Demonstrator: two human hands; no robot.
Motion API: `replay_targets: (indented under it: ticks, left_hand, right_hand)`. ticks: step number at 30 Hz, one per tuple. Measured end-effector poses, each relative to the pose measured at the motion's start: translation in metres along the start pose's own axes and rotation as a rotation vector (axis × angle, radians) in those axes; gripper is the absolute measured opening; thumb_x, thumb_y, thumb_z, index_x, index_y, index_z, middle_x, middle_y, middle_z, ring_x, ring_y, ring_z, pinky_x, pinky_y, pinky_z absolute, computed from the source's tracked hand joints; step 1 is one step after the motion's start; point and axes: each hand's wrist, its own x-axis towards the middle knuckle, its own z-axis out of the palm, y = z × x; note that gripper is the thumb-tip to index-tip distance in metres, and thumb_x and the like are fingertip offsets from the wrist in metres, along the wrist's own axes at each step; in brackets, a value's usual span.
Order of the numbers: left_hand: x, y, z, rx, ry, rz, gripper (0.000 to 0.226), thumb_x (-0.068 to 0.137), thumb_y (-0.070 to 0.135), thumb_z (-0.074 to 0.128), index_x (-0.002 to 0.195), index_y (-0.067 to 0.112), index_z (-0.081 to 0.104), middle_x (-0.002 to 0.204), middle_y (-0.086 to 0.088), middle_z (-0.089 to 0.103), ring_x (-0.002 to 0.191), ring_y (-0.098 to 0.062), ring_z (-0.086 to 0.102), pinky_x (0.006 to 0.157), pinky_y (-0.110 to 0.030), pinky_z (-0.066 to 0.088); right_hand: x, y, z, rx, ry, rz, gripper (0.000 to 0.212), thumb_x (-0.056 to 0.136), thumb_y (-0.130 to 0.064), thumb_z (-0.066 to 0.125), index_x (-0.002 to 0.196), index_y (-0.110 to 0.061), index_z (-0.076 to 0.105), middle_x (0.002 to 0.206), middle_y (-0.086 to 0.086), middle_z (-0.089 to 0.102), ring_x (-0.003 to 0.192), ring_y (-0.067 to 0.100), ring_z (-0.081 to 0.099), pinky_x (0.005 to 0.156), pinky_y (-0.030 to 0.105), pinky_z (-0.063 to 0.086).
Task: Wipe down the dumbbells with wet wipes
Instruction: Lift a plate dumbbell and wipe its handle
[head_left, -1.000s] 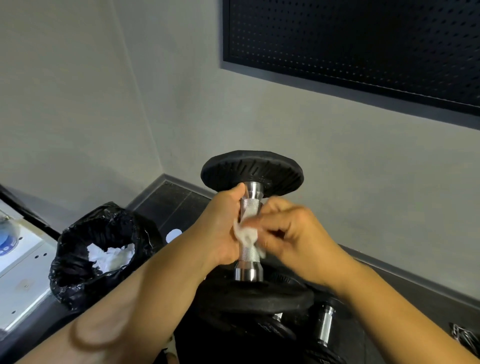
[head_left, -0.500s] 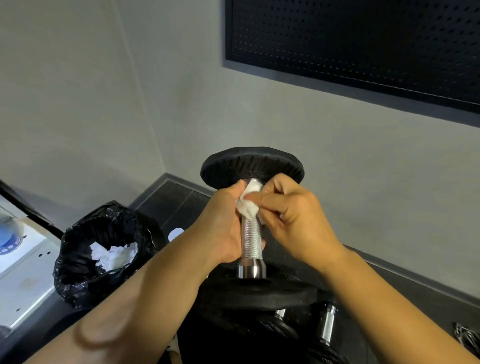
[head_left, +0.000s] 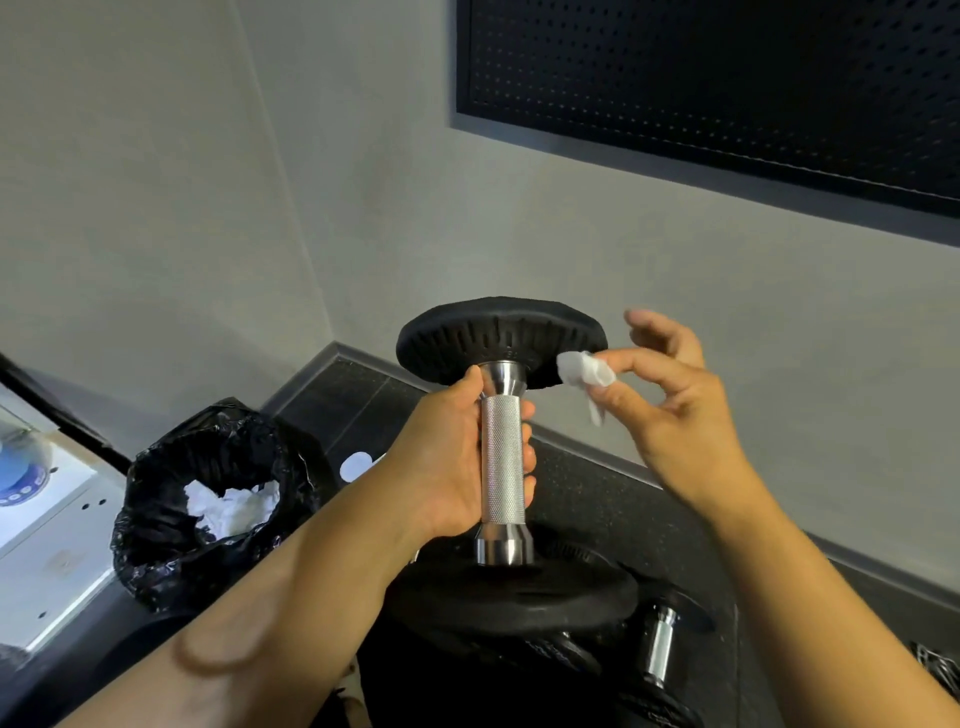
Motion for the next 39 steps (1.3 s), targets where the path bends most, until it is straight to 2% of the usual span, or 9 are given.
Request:
replay_targets:
  ticks: [3, 7, 10, 15, 19, 24, 30, 33, 39]
  left_hand:
    - [-0.001, -0.001, 0.003, -0.046, -0.026, -0.008, 0.059, 0.094, 0.059, 0.036, 0.099, 0.007, 0.064, 0.072, -0.005, 0.052, 0.063, -0.016, 0.049, 0.063, -0.03, 0.043]
    - [0.002, -0.001, 0.003, -0.005, -0.035, 0.026, 0.062, 0.094, 0.059, 0.036, 0.113, 0.007, 0.063, 0.077, -0.005, 0.057, 0.072, -0.018, 0.054, 0.076, -0.035, 0.046]
    - [0.006, -0.003, 0.005, 0.115, -0.015, 0.069, 0.057, 0.094, 0.06, 0.036, 0.12, 0.015, 0.06, 0.088, -0.005, 0.065, 0.081, -0.019, 0.061, 0.088, -0.042, 0.046]
    - [0.007, 0.007, 0.009, 0.188, 0.022, 0.047, 0.047, 0.093, 0.059, 0.042, 0.104, 0.017, 0.062, 0.085, -0.003, 0.06, 0.073, -0.016, 0.056, 0.069, -0.036, 0.045]
    - [0.005, 0.011, 0.007, 0.127, 0.009, 0.069, 0.033, 0.094, 0.045, 0.047, 0.097, 0.015, 0.061, 0.082, -0.002, 0.059, 0.072, -0.015, 0.054, 0.068, -0.032, 0.045]
    - [0.009, 0.012, 0.005, -0.002, -0.009, 0.114, 0.041, 0.095, 0.046, 0.044, 0.109, 0.014, 0.066, 0.079, -0.004, 0.064, 0.072, -0.016, 0.06, 0.07, -0.032, 0.046]
    - [0.007, 0.02, 0.008, -0.032, -0.003, 0.142, 0.035, 0.094, 0.041, 0.046, 0.086, 0.011, 0.063, 0.065, -0.005, 0.058, 0.059, -0.018, 0.056, 0.06, -0.029, 0.045]
    - [0.01, 0.02, 0.004, 0.002, 0.073, 0.144, 0.043, 0.093, 0.047, 0.048, 0.093, 0.007, 0.063, 0.066, -0.007, 0.054, 0.058, -0.018, 0.052, 0.056, -0.028, 0.044]
    - [0.012, 0.014, 0.003, -0.052, 0.062, 0.121, 0.04, 0.093, 0.046, 0.047, 0.099, 0.011, 0.065, 0.077, -0.007, 0.062, 0.068, -0.02, 0.059, 0.068, -0.033, 0.049]
  right_hand:
    - [0.007, -0.002, 0.009, 0.024, -0.072, -0.075, 0.007, 0.084, -0.019, 0.068, 0.081, -0.021, 0.073, 0.102, 0.008, 0.065, 0.116, 0.014, 0.055, 0.103, 0.032, 0.042]
    - [0.014, -0.016, 0.02, -0.372, 0.081, -0.391, 0.014, 0.085, -0.011, 0.065, 0.091, -0.021, 0.074, 0.101, 0.001, 0.06, 0.104, 0.019, 0.053, 0.081, 0.024, 0.045]
    - [0.019, -0.039, 0.03, -0.59, 0.066, -0.478, 0.022, 0.086, -0.029, 0.054, 0.095, -0.02, 0.073, 0.099, 0.002, 0.054, 0.093, 0.013, 0.047, 0.063, 0.025, 0.039]
    - [0.018, -0.047, 0.035, -0.692, 0.123, -0.579, 0.017, 0.086, -0.021, 0.058, 0.092, -0.018, 0.074, 0.101, 0.006, 0.052, 0.095, 0.024, 0.047, 0.058, 0.032, 0.039]
    - [0.004, -0.041, 0.027, -0.677, 0.178, -0.641, 0.014, 0.088, -0.019, 0.061, 0.086, -0.013, 0.074, 0.089, 0.007, 0.05, 0.084, 0.021, 0.045, 0.062, 0.037, 0.04]
    - [0.002, -0.019, 0.038, -0.594, -0.076, -0.495, 0.027, 0.089, -0.033, 0.053, 0.095, -0.014, 0.072, 0.087, 0.001, 0.049, 0.07, 0.018, 0.051, 0.052, 0.038, 0.048]
    - [-0.004, -0.013, 0.039, -0.297, -0.414, -0.303, 0.021, 0.082, -0.014, 0.069, 0.1, -0.02, 0.075, 0.085, -0.005, 0.053, 0.077, 0.009, 0.055, 0.067, 0.03, 0.053]
    - [-0.017, -0.011, 0.035, -0.143, -0.634, -0.116, 0.026, 0.081, -0.005, 0.071, 0.102, -0.019, 0.075, 0.098, -0.005, 0.063, 0.091, 0.011, 0.064, 0.083, 0.033, 0.055]
    - [-0.005, -0.008, 0.041, -0.231, -0.364, -0.257, 0.025, 0.083, -0.006, 0.069, 0.092, -0.028, 0.077, 0.078, -0.006, 0.054, 0.073, 0.003, 0.053, 0.064, 0.018, 0.047]
